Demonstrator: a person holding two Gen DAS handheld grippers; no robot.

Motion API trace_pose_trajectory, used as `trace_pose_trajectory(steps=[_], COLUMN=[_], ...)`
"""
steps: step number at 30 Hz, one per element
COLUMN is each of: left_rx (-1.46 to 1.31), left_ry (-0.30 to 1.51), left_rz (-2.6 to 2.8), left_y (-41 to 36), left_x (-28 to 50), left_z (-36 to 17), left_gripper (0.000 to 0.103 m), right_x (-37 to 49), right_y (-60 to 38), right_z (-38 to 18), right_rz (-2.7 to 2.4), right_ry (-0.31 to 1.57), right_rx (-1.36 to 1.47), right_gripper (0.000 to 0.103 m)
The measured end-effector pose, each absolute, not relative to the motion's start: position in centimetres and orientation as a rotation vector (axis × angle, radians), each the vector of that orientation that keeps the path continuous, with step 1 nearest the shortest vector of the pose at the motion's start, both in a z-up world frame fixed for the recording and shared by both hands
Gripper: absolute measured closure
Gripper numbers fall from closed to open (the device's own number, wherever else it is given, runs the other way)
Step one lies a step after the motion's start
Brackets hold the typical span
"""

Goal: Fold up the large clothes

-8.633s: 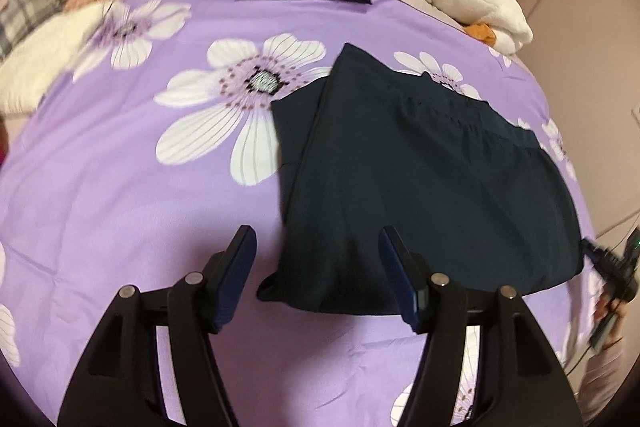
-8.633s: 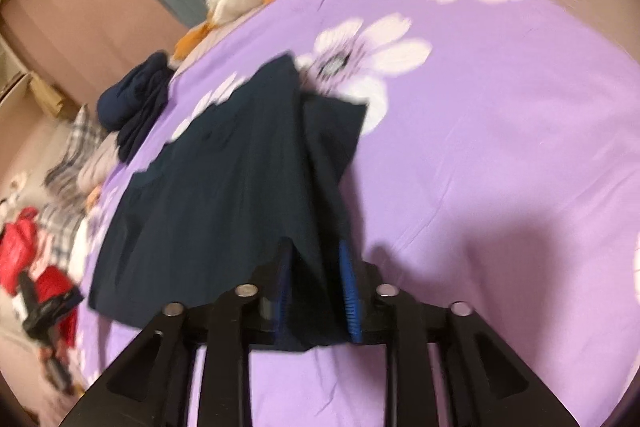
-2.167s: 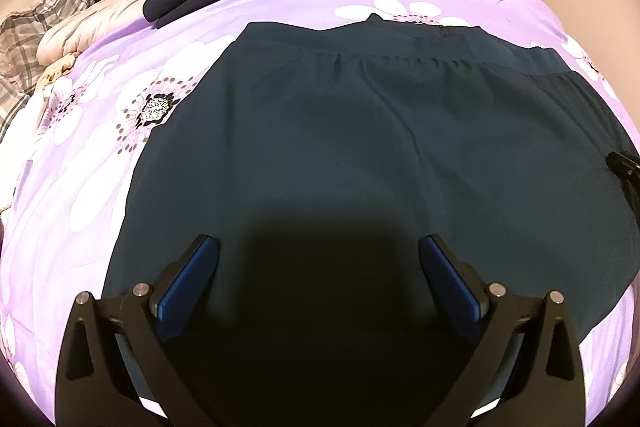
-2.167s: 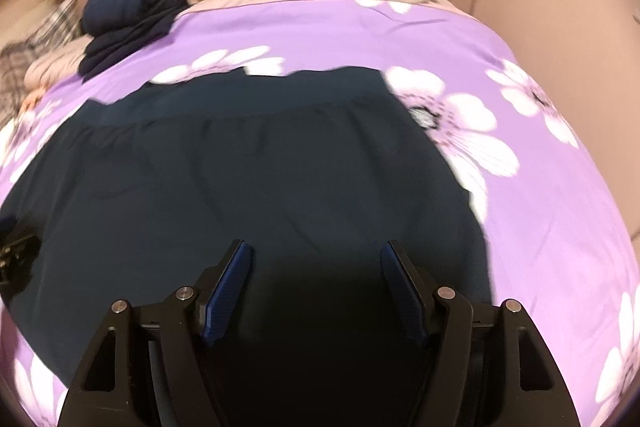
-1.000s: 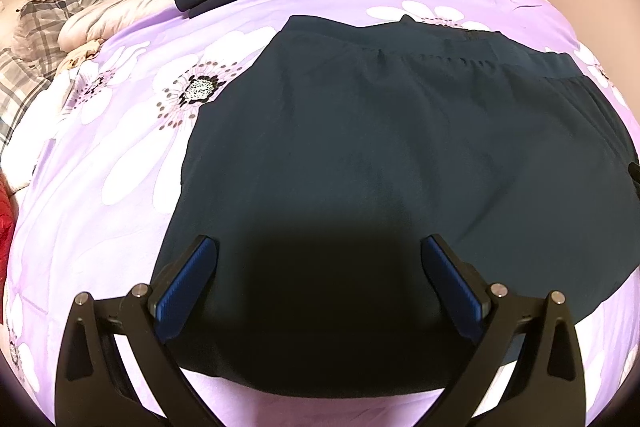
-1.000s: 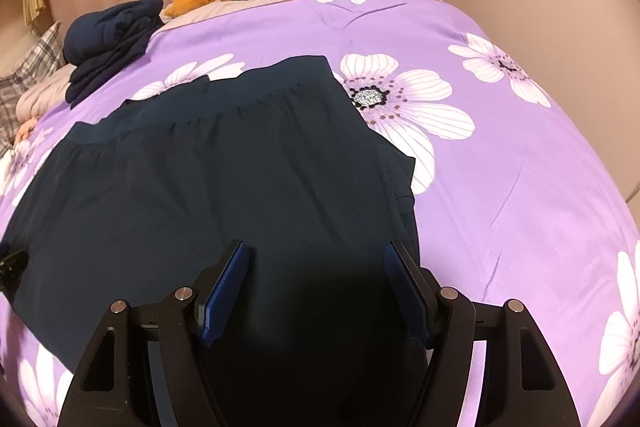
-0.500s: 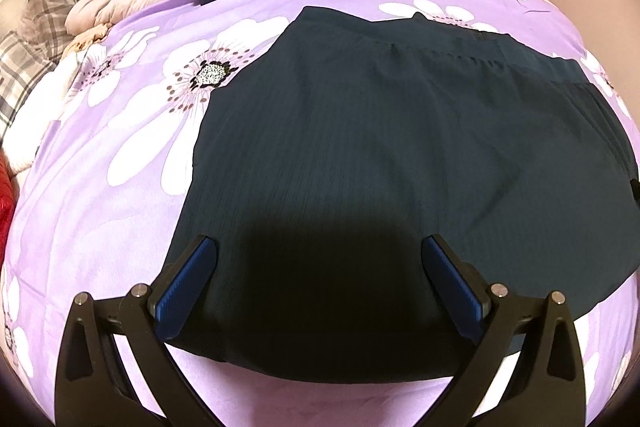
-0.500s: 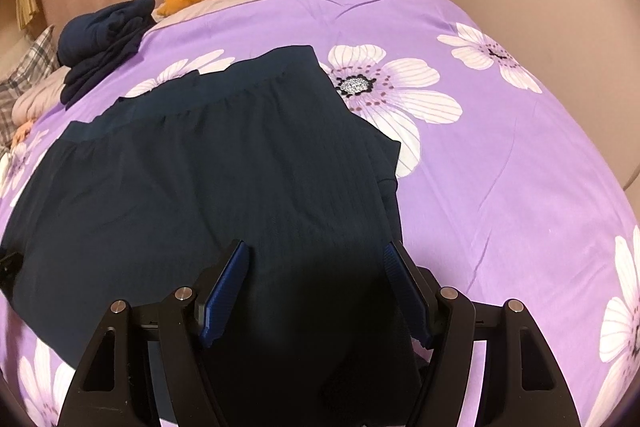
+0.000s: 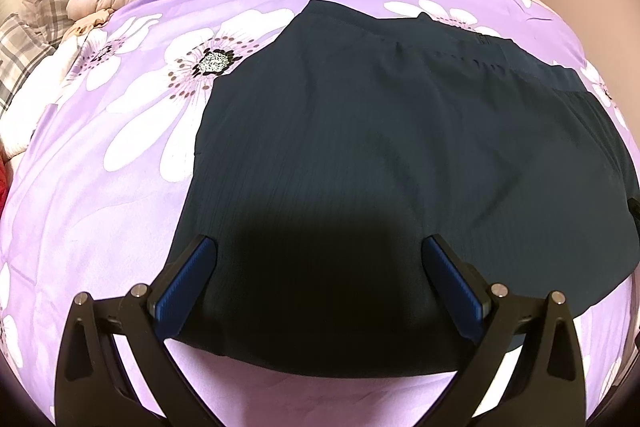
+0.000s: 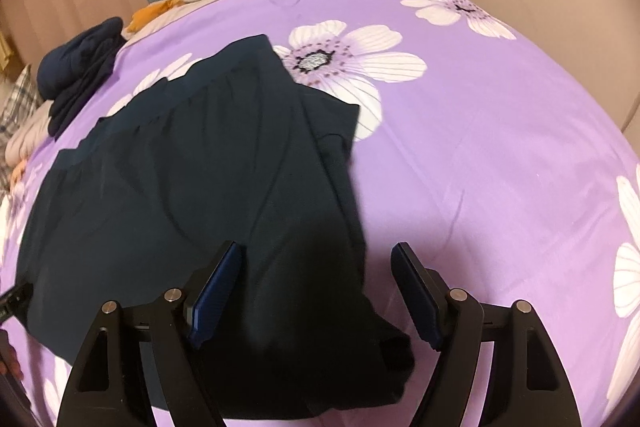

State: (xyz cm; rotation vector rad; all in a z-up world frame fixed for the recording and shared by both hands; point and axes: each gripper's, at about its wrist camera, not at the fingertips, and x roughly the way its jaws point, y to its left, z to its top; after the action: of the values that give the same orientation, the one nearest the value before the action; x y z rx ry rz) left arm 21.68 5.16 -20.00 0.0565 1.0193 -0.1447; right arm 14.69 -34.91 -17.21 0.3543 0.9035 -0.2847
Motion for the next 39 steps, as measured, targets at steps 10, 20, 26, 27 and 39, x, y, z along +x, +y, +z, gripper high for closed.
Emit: trace_pose_trajectory(steps=[10,20,26,27,39], left_rx=[0.038,0.028,0.036,0.037,0.039], left_ry=[1.020,1.017,1.013,1.012,1.009], left_rz=[-0.141,-0.137,-0.138,-0.138,-0.118], left_y=[6.1,6.3,6.5,6.5,7.4], left_x=[21.0,20.7,20.5,20.4,19.7], left_z=[-20.0,-20.0,-19.9,-19.9,-19.9], left_gripper=[0.000,0.000,0.000,0.000,0.000], right_x=[14.5,14.4,14.3,14.2,13.9], right_y=[-34.5,-34.6,-34.7,-34.7,-34.8], right_z=[-17.0,-16.9,-16.9,-17.0,-16.9], right_rz=[-0.300,-0.303,-0.302,-0.301,-0.308], right_ry=[0.905,0.905,0.904,0.905,0.906], right_rx=[0.324,0.310,0.313,0.314,0.308], right_gripper=[0.027,0.027,0.027,0.027,0.027])
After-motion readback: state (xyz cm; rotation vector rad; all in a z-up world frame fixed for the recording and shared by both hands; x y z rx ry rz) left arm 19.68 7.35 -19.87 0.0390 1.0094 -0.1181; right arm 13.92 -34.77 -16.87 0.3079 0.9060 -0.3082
